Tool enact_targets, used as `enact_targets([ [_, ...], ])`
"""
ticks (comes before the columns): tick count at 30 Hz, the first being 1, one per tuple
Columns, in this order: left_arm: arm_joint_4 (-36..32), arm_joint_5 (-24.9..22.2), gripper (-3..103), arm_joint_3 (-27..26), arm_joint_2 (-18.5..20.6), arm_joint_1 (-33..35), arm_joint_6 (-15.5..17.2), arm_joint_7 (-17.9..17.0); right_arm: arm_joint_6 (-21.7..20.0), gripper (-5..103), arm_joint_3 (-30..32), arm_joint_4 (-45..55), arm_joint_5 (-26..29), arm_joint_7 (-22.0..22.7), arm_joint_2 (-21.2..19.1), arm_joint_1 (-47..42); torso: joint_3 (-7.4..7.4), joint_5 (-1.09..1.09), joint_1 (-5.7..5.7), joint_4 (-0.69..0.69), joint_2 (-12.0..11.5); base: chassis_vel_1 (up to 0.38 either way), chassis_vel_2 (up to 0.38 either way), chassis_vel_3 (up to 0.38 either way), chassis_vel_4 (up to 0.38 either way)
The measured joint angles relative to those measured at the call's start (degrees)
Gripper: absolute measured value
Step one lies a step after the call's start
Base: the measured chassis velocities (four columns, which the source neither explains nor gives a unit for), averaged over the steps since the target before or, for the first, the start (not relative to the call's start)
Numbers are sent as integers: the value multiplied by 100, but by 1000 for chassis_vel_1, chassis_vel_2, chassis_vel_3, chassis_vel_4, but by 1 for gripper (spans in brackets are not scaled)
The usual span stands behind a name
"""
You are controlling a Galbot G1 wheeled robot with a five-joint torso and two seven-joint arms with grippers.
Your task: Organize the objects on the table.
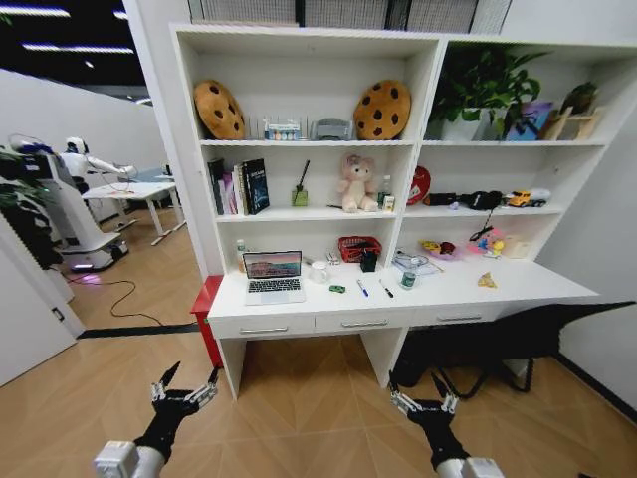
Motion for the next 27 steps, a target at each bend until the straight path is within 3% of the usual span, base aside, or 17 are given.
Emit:
enact_targets([
  [27,46,270,98,-78,-48,64,2,65,-36,100,-22,15,125,-169,-5,1,0,0,0,0,0,0,0,0,0],
])
